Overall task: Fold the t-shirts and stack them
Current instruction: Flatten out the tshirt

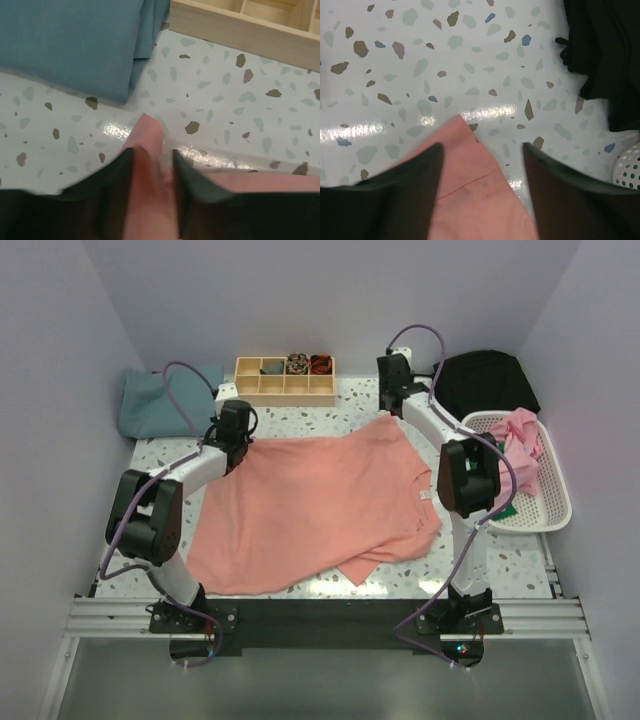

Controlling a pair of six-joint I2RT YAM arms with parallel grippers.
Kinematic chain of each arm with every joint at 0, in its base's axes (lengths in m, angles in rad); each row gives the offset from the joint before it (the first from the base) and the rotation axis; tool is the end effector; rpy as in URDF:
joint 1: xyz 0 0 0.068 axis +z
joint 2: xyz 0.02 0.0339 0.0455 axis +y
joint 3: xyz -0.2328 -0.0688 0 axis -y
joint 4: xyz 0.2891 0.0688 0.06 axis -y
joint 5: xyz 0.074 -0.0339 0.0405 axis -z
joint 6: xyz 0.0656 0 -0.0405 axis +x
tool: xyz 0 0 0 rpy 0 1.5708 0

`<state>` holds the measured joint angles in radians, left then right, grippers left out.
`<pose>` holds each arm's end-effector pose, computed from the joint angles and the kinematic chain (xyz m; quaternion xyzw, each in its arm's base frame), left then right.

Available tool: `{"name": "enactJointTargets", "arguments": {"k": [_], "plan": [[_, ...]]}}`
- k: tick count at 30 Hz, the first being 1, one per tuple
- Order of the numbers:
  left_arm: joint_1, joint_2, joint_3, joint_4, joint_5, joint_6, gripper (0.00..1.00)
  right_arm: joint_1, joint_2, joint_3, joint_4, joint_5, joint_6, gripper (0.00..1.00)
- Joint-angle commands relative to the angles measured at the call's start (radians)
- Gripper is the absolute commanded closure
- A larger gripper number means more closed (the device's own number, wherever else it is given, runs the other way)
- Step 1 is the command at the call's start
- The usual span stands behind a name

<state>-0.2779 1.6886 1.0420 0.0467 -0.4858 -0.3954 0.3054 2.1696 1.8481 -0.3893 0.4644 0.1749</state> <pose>0.4154 -0.0866 0.1439 -0.1624 0.8504 0.0512 0.4978 0.5286 0.1358 0.1848 0.0380 0.8889 -0.1067 0.4438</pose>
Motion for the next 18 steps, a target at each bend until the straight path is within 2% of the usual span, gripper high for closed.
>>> {"name": "enactJointTargets", "arguments": {"k": [1, 3, 5, 6, 7, 8, 9, 10, 11, 13, 14, 18], "plan": [[0.031, 0.054, 0.082, 0.114, -0.146, 0.067, 0.00, -0.011, -0.014, 0.068, 0.003, 0.106, -0.045, 0.13], [0.034, 0.052, 0.101, 0.082, -0.206, 0.076, 0.00, -0.009, -0.110, -0.022, 0.018, 0.135, -0.032, 0.09], [0.034, 0.028, 0.098, 0.064, -0.198, 0.082, 0.00, -0.009, -0.197, -0.163, 0.058, 0.085, 0.001, 0.07], [0.032, 0.004, 0.086, 0.055, -0.168, 0.079, 0.00, -0.009, -0.285, -0.208, 0.061, 0.042, 0.015, 0.07], [0.034, -0.010, 0.076, 0.045, -0.148, 0.075, 0.00, -0.009, -0.316, -0.246, 0.050, -0.074, 0.024, 0.07], [0.034, -0.026, 0.064, 0.029, -0.130, 0.072, 0.00, -0.006, -0.352, -0.312, 0.034, -0.102, 0.061, 0.07], [0.034, -0.053, 0.040, 0.013, -0.085, 0.054, 0.00, -0.006, -0.379, -0.347, 0.018, -0.127, 0.087, 0.07], [0.034, -0.070, 0.020, 0.009, -0.047, 0.050, 0.00, -0.005, -0.431, -0.386, 0.009, -0.214, 0.100, 0.07], [0.032, -0.084, -0.023, 0.016, 0.040, 0.053, 0.00, -0.003, -0.454, -0.459, 0.007, -0.261, 0.103, 0.07], [0.034, -0.118, -0.066, 0.013, 0.117, 0.032, 0.00, 0.006, -0.519, -0.532, 0.020, -0.315, 0.120, 0.07], [0.034, -0.125, -0.106, 0.004, 0.191, 0.018, 0.00, 0.009, -0.536, -0.599, 0.027, -0.402, 0.117, 0.07], [0.032, -0.179, -0.235, 0.067, 0.400, -0.034, 0.00, 0.049, -0.574, -0.716, 0.041, -0.441, 0.124, 0.07]]}}
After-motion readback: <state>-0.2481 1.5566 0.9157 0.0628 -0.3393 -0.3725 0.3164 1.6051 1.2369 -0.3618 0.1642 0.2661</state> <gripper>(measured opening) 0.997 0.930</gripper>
